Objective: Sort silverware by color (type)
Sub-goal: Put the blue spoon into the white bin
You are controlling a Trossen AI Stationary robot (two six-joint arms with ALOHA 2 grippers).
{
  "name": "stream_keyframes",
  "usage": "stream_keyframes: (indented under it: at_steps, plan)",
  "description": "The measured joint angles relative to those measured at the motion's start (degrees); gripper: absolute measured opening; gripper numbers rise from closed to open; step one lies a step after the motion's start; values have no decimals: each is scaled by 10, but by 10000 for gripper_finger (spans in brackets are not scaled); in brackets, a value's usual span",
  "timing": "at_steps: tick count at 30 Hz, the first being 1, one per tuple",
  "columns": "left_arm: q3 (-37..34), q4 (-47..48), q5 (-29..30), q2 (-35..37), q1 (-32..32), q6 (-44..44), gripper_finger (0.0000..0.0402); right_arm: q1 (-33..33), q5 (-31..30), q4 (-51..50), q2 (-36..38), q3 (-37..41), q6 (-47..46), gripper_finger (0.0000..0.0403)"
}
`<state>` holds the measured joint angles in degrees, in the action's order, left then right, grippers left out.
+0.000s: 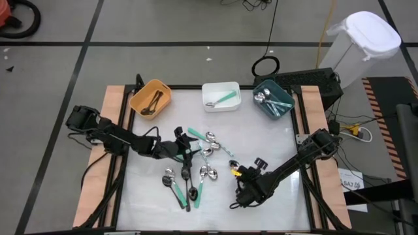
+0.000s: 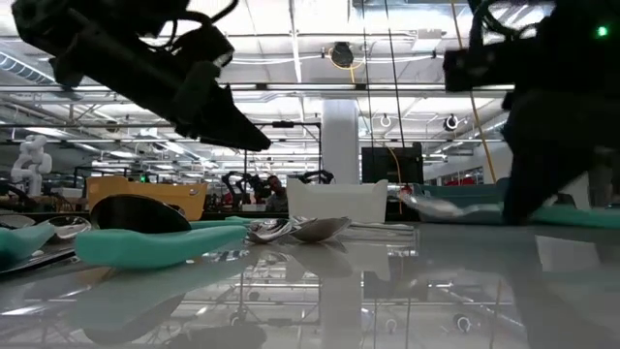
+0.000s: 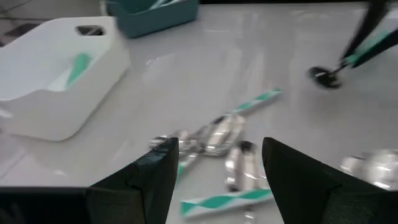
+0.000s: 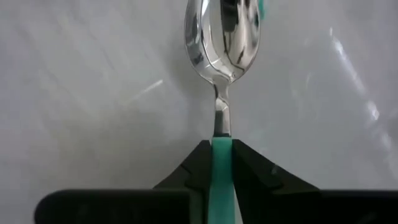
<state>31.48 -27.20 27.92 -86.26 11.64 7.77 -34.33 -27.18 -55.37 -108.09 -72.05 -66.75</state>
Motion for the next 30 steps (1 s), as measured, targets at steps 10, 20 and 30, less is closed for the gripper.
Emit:
stream_keyframes:
  at_steps: [10,20,30]
  plan:
    - [0,-25,-123,0,-123,-38,232,-6,-190,-102,110,-1,100,38]
    - [1,-95,-214,-31,-199,-99,232,14,-342,-107,152,23,194,38]
    - [114,-133,-250,-216,-229,-131,232,71,-360,-108,180,23,281,39]
